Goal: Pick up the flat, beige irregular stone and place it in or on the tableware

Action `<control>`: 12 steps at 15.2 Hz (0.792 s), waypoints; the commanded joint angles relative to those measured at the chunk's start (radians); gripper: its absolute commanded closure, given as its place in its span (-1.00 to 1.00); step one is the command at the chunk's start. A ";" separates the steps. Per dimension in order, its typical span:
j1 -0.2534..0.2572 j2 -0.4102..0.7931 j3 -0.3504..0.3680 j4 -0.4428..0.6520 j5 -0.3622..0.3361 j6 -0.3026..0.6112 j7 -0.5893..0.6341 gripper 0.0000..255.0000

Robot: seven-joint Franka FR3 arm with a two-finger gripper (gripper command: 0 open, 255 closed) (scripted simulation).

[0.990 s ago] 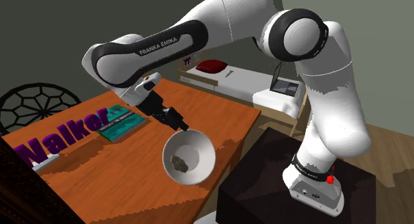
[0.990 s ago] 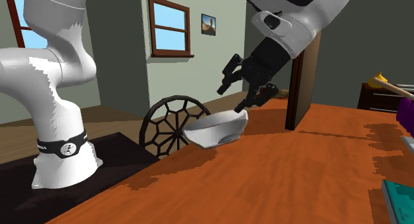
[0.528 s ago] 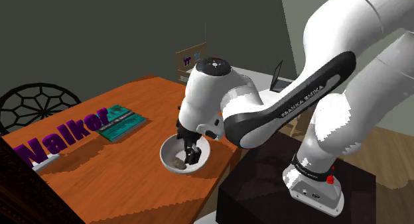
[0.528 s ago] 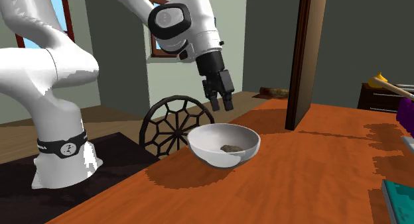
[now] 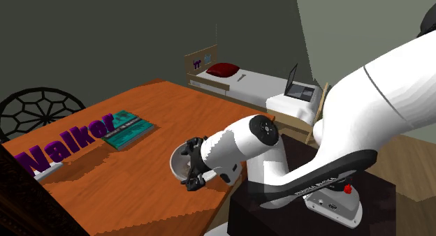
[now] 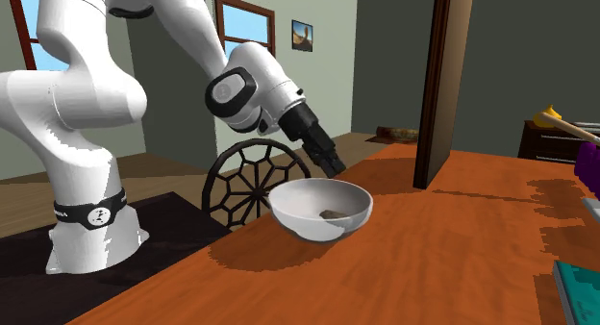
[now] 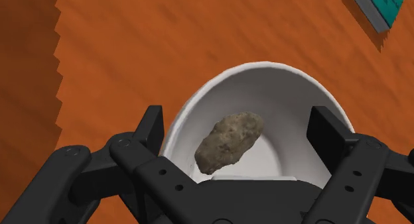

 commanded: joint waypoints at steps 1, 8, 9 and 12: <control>-0.119 0.010 0.099 0.014 -0.002 -0.018 0.003 -1.00; -0.119 0.010 0.099 0.015 0.000 -0.018 0.001 -1.00; -0.119 0.010 0.099 0.015 0.000 -0.018 0.001 -1.00; -0.131 0.011 0.107 0.019 -0.003 -0.017 -0.001 1.00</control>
